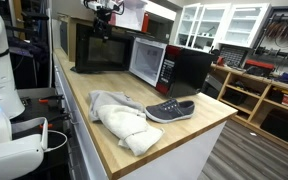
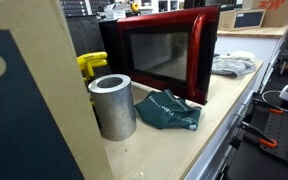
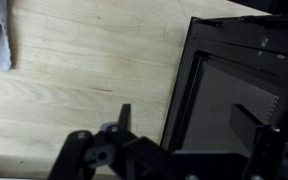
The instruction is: Close the completely
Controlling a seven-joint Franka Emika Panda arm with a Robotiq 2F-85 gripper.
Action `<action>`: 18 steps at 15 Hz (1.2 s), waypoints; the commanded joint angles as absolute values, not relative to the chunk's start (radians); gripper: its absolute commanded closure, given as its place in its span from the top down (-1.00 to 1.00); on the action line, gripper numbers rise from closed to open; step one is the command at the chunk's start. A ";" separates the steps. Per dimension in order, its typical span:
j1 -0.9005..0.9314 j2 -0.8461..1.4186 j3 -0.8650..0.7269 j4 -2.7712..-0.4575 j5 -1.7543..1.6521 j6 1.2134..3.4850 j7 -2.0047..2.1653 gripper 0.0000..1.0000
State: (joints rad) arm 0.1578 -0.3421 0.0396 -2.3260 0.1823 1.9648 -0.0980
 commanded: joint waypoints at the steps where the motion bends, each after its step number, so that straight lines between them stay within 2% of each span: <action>1: 0.126 -0.345 0.048 -2.289 0.121 1.979 -0.124 1.00; 18: 0.096 -0.342 0.098 -2.251 -0.035 2.062 0.013 1.00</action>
State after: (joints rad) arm 0.1114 -0.3457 0.0672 -2.2728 0.0070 2.0217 -0.0424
